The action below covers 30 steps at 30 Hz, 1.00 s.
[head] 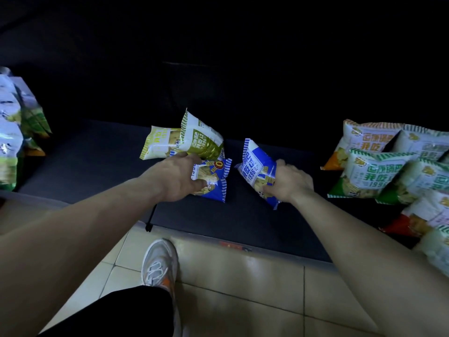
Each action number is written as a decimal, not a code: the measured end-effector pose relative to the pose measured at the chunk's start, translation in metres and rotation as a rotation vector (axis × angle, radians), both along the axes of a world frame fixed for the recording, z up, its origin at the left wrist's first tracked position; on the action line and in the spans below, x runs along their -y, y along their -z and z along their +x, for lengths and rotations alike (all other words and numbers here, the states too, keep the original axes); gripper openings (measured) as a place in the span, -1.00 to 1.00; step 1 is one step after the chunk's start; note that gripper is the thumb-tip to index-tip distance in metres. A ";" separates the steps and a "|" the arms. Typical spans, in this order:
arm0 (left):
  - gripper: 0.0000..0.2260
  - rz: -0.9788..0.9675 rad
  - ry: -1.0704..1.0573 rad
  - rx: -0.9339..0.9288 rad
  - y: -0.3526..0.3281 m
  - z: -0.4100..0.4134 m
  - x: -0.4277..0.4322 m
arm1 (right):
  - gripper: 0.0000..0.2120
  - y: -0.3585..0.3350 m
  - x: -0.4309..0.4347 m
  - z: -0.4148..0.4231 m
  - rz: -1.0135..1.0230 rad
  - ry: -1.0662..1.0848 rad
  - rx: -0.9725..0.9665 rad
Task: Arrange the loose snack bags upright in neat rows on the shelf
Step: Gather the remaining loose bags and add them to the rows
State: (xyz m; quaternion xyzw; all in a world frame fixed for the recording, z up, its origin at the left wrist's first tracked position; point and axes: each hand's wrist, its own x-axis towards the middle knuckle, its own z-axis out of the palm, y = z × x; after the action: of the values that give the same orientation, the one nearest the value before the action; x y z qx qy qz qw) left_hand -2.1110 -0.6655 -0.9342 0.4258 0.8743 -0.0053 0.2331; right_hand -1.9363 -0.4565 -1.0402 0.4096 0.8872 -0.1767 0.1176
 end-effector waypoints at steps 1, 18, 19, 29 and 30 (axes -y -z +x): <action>-0.39 -0.003 0.001 0.000 -0.001 -0.001 0.000 | -0.32 -0.002 -0.002 0.002 -0.013 0.003 -0.026; -0.12 0.437 0.052 0.467 -0.078 0.117 -0.033 | -0.16 -0.187 0.006 0.161 -0.215 -0.132 -0.334; -0.15 0.463 0.071 0.514 -0.080 0.127 -0.034 | -0.16 -0.191 0.009 0.172 -0.258 -0.117 -0.383; -0.28 0.463 0.112 0.278 -0.059 0.209 -0.073 | -0.15 -0.183 -0.015 0.247 -0.164 -0.054 -0.239; -0.26 0.421 0.130 0.208 -0.054 0.215 -0.083 | -0.18 -0.179 -0.024 0.255 -0.105 -0.037 -0.189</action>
State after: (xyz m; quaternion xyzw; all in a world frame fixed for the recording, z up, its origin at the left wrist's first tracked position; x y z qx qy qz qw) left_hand -1.8960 -0.5821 -0.8804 0.5187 0.7981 0.2058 0.2273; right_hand -1.6813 -0.4321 -0.8614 0.3679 0.8913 -0.2585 0.0581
